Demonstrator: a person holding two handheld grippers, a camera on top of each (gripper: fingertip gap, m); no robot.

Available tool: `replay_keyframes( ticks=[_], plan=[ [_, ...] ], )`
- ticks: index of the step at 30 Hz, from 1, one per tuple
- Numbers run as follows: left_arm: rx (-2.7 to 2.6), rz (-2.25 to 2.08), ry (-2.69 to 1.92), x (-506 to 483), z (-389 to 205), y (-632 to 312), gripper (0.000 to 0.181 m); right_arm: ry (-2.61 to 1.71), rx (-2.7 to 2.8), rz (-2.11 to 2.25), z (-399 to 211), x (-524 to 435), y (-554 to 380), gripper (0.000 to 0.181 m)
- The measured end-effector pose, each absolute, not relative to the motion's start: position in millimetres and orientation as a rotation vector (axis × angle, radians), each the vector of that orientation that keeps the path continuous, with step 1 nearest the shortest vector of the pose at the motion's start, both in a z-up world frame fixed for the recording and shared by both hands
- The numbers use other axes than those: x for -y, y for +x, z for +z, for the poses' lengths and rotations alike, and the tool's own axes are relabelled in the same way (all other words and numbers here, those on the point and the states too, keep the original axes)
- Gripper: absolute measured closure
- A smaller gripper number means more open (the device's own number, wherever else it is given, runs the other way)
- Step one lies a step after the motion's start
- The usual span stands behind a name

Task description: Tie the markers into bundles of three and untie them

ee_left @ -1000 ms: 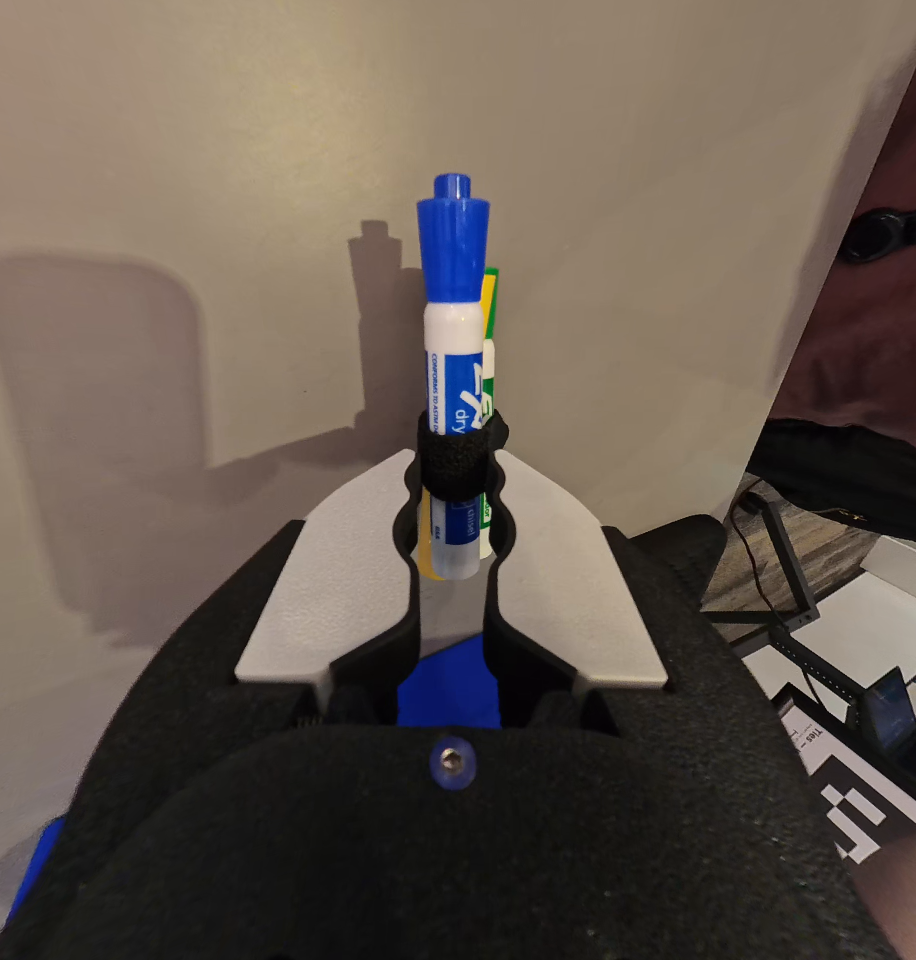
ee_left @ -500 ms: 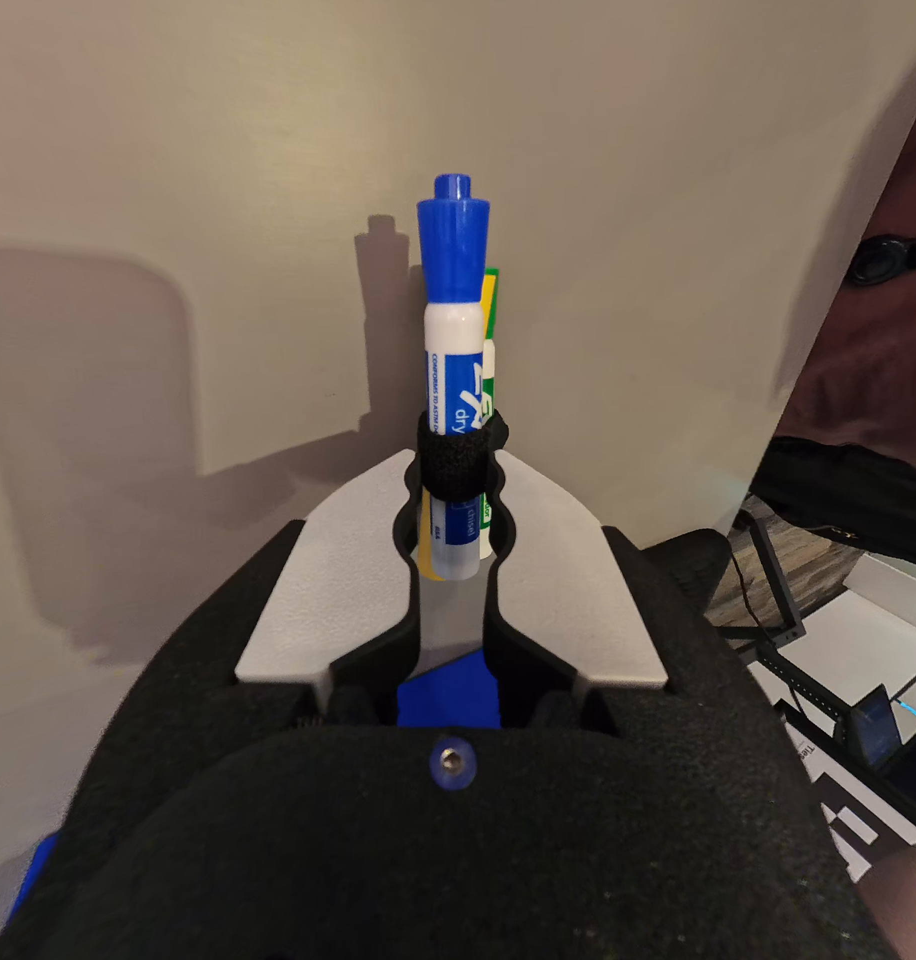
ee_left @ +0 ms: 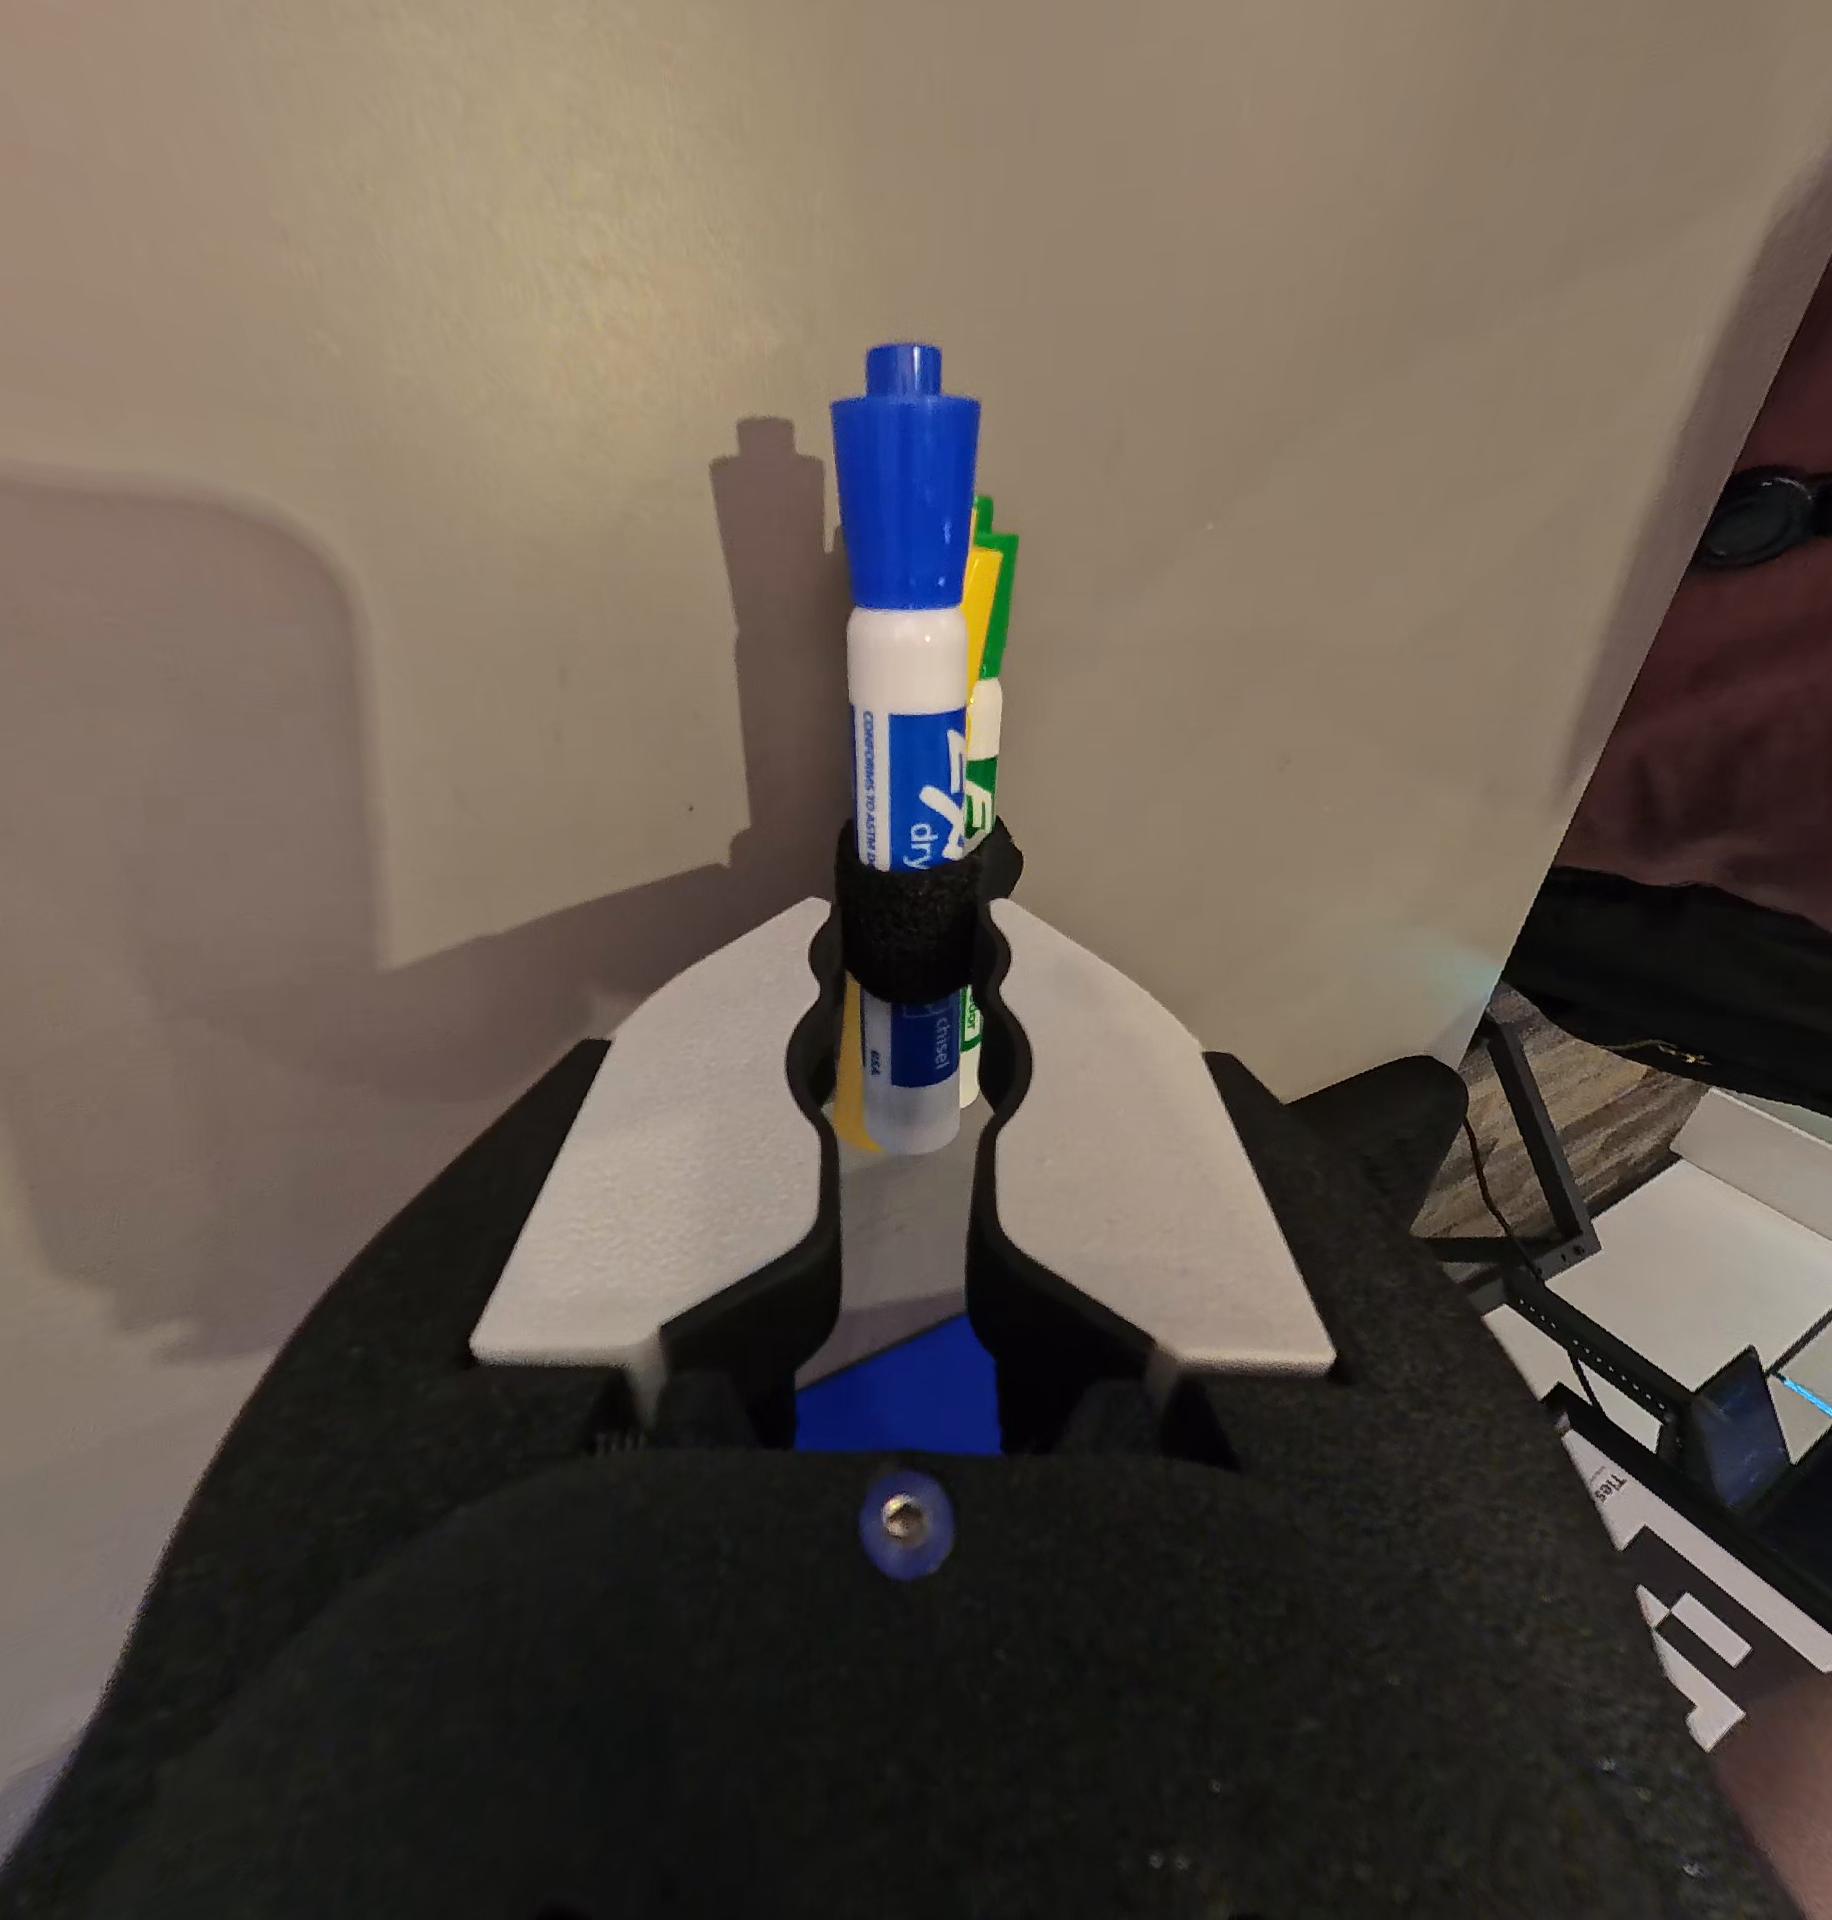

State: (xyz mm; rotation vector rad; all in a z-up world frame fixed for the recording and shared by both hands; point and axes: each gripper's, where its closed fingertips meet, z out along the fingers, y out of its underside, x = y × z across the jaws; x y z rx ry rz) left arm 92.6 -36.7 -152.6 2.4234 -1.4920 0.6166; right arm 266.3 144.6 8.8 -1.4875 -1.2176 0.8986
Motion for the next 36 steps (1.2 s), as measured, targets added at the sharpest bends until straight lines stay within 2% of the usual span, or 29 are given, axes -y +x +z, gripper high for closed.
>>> replay_keyframes(
  ticks=[36],
  plan=[
    [1.455, 0.606, 2.442, 34, -156, 90, 0.158, -1.523, 1.236, 0.879, -2, -148, 265, 0.152]
  ],
)
